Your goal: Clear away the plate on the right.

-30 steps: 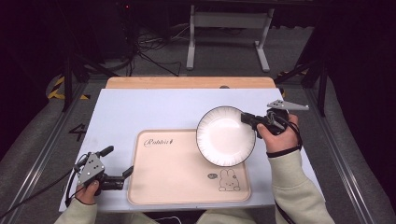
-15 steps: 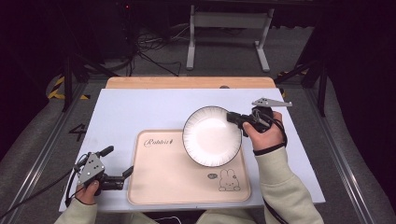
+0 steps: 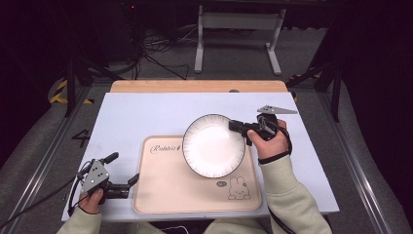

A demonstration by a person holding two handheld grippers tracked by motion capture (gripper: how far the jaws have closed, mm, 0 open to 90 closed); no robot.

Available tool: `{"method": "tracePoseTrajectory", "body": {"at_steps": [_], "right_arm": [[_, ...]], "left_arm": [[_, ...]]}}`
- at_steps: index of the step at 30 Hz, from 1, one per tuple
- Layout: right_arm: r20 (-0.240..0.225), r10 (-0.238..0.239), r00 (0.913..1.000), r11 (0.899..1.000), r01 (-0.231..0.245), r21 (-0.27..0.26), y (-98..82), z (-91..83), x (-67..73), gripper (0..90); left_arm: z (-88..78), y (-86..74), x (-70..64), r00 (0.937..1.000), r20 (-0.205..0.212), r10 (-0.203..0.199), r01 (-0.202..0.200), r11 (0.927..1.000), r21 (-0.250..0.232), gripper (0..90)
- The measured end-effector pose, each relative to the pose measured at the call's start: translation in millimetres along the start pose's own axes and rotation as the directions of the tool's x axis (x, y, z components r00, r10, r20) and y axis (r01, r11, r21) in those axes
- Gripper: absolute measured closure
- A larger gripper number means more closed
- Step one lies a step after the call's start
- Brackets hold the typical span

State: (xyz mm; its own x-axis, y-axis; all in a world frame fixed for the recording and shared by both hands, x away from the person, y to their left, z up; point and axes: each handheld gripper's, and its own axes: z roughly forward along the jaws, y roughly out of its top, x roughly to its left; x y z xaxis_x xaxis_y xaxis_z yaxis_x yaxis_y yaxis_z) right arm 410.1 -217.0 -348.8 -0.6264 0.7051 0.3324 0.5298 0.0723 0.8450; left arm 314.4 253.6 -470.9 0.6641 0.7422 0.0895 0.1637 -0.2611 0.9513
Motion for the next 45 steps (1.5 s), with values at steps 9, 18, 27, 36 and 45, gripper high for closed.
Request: {"method": "tracePoseTrajectory", "body": {"at_steps": [9, 18, 27, 36, 45], "right_arm": [[-0.05, 0.009, 0.9987, 0.998, -0.006, 0.06, -8.0, 20.7, 5.2, 82.9], [-0.079, 0.003, 0.9969, 0.994, 0.006, 0.108, -14.4, 32.7, 10.0, 82.8], [-0.094, -0.005, 0.9956, 0.988, 0.019, 0.15, -19.8, 42.6, 13.0, 82.7], [-0.108, -0.011, 0.9941, 0.983, 0.031, 0.18, -24.6, 50.8, 15.9, 82.5], [-0.12, 0.013, 0.9927, 0.976, 0.014, 0.218, -30.8, 61.0, 13.5, 82.5]], "left_arm": [[-0.3, 0.0, -0.4, 1.0, -0.001, 0.006, -0.006, 1.0, 0.0, 0.3], [-0.2, 0.0, -0.3, 1.0, 0.0, 0.006, -0.006, 1.0, 0.0, 0.3], [-0.2, 0.1, -0.3, 1.0, 0.002, 0.007, -0.007, 1.0, 0.001, 0.3], [-0.1, 0.1, -0.3, 0.9999, 0.001, 0.01, -0.01, 0.9999, 0.001, 0.3], [-0.1, 0.1, -0.4, 1.0, 0.003, 0.009, -0.009, 1.0, 0.001, 0.3]]}}
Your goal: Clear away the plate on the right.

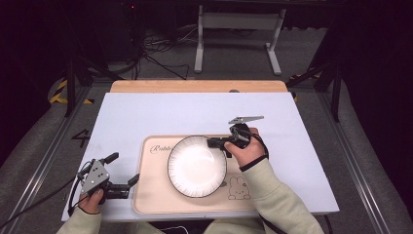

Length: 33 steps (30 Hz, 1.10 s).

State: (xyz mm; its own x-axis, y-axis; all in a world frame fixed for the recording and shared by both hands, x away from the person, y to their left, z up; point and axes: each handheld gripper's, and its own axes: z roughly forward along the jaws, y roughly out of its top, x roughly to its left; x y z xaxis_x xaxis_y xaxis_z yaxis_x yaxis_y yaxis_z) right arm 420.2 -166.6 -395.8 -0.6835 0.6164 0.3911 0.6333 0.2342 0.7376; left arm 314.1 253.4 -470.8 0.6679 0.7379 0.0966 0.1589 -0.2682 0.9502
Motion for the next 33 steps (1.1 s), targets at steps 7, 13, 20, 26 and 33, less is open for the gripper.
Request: {"method": "tracePoseTrajectory", "body": {"at_steps": [7, 13, 20, 26, 33], "right_arm": [[-0.002, 0.018, 0.9998, 1.0, -0.018, 0.015, -3.1, 5.9, -7.1, 82.5], [0.0, 0.019, 0.9998, 1.0, -0.019, 0.019, -4.2, 9.2, -11.6, 83.1], [0.02, -0.011, 0.9997, 0.999, 0.01, 0.035, -7.0, 15.4, -19.7, 84.4], [0.042, -0.051, 0.9978, 0.998, 0.049, 0.048, -8.9, 19.8, -22.6, 84.6], [0.051, -0.068, 0.9964, 0.996, 0.065, 0.059, -12.0, 25.1, -27.9, 82.9]], "left_arm": [[0.0, 0.0, 0.1, 1.0, -0.001, 0.001, -0.001, 1.0, 0.0, 0.3], [0.0, 0.0, 0.0, 1.0, -0.002, 0.001, -0.001, 1.0, 0.0, 0.3], [0.0, 0.0, 0.1, 1.0, -0.001, 0.001, -0.001, 1.0, 0.0, 0.3], [0.1, 0.0, -0.1, 1.0, 0.0, 0.0, 0.0, 1.0, 0.0, 0.3], [0.1, 0.0, 0.2, 1.0, -0.001, 0.001, -0.001, 1.0, 0.001, 0.3]]}}
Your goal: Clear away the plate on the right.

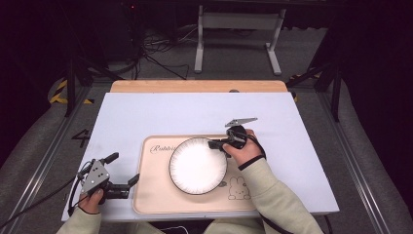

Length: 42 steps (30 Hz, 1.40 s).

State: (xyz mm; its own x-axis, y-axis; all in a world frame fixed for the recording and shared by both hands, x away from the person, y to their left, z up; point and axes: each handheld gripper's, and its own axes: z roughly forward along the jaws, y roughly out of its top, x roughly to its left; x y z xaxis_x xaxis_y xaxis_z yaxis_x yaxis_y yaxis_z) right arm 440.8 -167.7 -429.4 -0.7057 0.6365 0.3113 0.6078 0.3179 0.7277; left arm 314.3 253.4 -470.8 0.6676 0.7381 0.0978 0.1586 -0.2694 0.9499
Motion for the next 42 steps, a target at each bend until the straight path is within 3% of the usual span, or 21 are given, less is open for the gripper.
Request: {"method": "tracePoseTrajectory", "body": {"at_steps": [14, 21, 26, 33, 34, 37, 41, 42], "right_arm": [[0.024, -0.009, 0.9997, 0.999, 0.008, 0.039, -5.4, 7.1, -5.5, 79.8], [0.052, -0.045, 0.9976, 0.997, 0.042, 0.067, -7.2, 10.3, -5.9, 73.5], [0.081, -0.085, 0.9931, 0.996, 0.083, 0.028, -5.1, 8.4, -4.3, 60.3], [0.077, -0.11, 0.991, 0.994, 0.111, -0.011, -4.4, 6.9, -4.3, 48.7], [0.074, -0.118, 0.9903, 0.991, 0.122, -0.06, -2.0, 3.0, -2.0, 46.4], [0.064, -0.168, 0.9836, 0.976, 0.175, -0.129, 1.2, -1.8, 2.2, 42.4], [0.062, -0.19, 0.9798, 0.971, 0.197, -0.137, 3.7, -8.8, 7.2, 40.1], [0.065, -0.212, 0.975, 0.965, 0.22, -0.146, 4.5, -11.2, 9.4, 38.3]], "left_arm": [[-0.1, 0.1, 0.2, 1.0, 0.002, -0.002, 0.002, 1.0, 0.003, 0.3], [-0.1, 0.0, 0.1, 1.0, 0.002, -0.004, 0.004, 1.0, 0.002, 0.3], [-0.1, 0.0, 0.1, 1.0, 0.002, -0.004, 0.004, 1.0, 0.002, 0.3], [0.1, 0.0, 0.3, 1.0, 0.003, -0.003, 0.003, 1.0, 0.0, 0.3], [0.1, 0.0, 0.3, 1.0, 0.003, -0.003, 0.003, 1.0, 0.0, 0.4], [0.1, 0.0, 0.3, 1.0, 0.004, -0.001, 0.001, 1.0, 0.001, 0.3], [0.2, 0.0, 0.1, 1.0, 0.004, -0.005, 0.005, 1.0, 0.001, 0.3], [0.2, 0.1, 0.4, 1.0, 0.005, -0.001, 0.001, 1.0, 0.001, 0.3]]}}
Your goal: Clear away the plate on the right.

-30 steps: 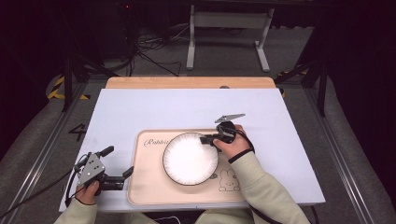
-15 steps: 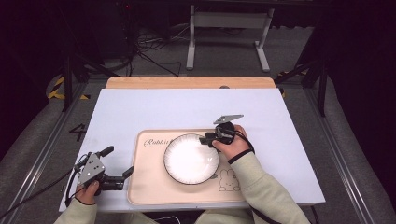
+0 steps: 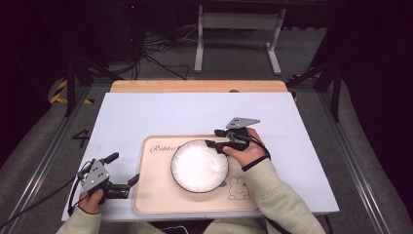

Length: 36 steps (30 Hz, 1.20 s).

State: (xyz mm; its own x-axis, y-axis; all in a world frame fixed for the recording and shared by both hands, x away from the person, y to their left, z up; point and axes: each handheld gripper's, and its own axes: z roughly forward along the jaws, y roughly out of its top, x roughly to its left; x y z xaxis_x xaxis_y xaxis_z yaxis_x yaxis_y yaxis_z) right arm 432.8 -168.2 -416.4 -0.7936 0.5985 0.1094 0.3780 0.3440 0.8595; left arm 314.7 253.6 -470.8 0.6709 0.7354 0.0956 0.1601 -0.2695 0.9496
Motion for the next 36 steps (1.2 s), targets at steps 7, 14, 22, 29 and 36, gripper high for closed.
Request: {"method": "tracePoseTrajectory", "body": {"at_steps": [7, 14, 22, 29, 36], "right_arm": [[-0.047, -0.098, 0.9941, 0.995, 0.097, -0.008, 8.5, -10.4, 11.4, 25.4], [-0.053, -0.138, 0.989, 0.99, 0.137, -0.034, 11.8, -17.9, 18.8, 10.3], [-0.092, -0.182, 0.9789, 0.982, 0.178, -0.059, 11.1, -24.0, 20.6, 7.1], [-0.099, -0.181, 0.9785, 0.981, 0.174, -0.082, 10.4, -31.4, 21.1, 6.1], [-0.072, -0.173, 0.9823, 0.982, 0.166, -0.091, 9.8, -46.7, 16.6, 6.1]], "left_arm": [[-0.1, 0.1, -0.2, 1.0, 0.0, -0.001, 0.001, 1.0, 0.002, 0.3], [-0.2, 0.1, -0.3, 1.0, 0.0, 0.002, -0.002, 1.0, 0.001, 0.3], [-0.1, 0.1, -0.3, 1.0, 0.001, 0.001, -0.001, 1.0, 0.002, 0.3], [0.0, 0.0, -0.5, 1.0, 0.001, 0.0, 0.0, 1.0, -0.001, 0.3], [-0.3, 0.1, -0.1, 1.0, 0.0, 0.001, -0.001, 1.0, 0.001, 0.3]]}}
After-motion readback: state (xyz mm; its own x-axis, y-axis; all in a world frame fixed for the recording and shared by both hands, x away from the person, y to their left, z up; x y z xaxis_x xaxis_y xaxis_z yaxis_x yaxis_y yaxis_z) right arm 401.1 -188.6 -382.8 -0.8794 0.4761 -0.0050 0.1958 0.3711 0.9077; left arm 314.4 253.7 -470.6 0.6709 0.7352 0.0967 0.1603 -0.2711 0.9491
